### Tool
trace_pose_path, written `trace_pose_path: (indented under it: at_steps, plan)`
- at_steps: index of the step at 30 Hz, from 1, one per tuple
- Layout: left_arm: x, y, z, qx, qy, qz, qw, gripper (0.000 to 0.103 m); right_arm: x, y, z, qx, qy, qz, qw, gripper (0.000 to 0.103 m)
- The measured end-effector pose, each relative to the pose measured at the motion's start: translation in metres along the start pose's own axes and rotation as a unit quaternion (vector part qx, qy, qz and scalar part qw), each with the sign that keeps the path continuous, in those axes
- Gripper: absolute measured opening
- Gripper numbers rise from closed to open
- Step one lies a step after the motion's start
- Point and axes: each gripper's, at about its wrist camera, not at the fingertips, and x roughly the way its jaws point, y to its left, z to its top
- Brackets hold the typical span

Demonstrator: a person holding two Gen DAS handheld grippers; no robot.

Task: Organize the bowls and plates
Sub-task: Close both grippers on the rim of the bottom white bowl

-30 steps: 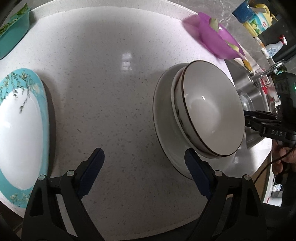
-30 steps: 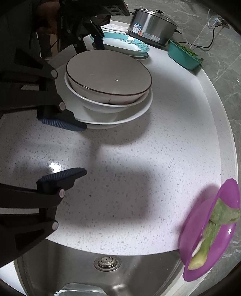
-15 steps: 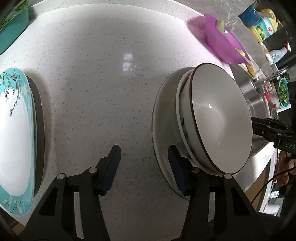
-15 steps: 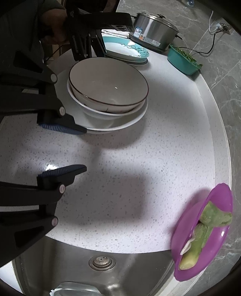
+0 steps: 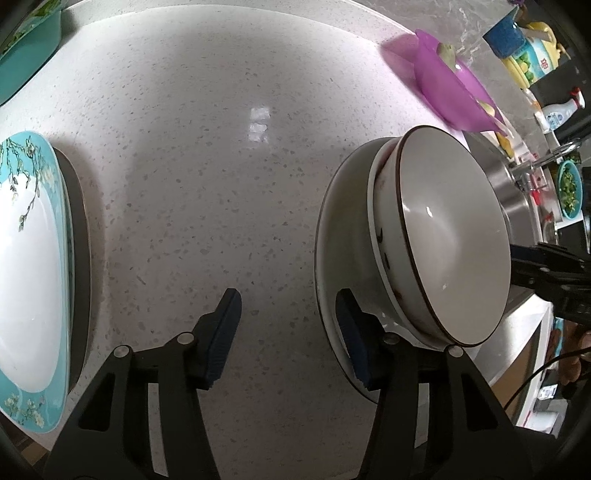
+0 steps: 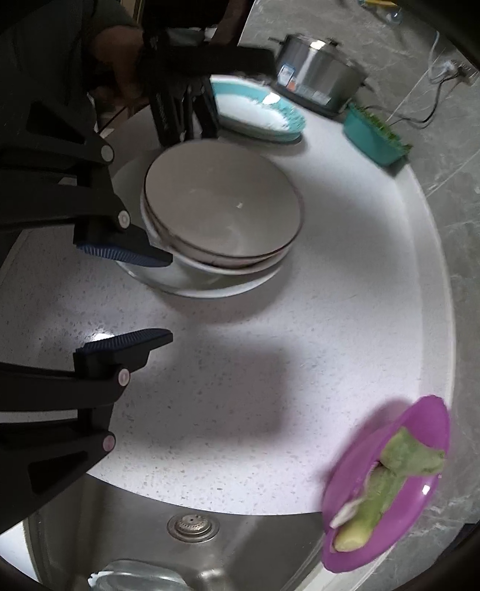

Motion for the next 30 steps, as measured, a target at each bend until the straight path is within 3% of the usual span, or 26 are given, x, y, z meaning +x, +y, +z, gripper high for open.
trace_pose_path:
  at_steps: [11, 30]
  plan:
    - [0.008, -0.018, 0.002, 0.024, -0.009, 0.021, 0.9994, 0.052, 0.035, 0.007, 0.008, -0.009, 0.024, -0.004, 1.000, 0.039]
    - [0.014, -0.016, 0.015, 0.023, -0.039, 0.025, 0.9987, 0.050, 0.054, 0.011, 0.013, -0.008, -0.006, 0.002, 1.000, 0.039]
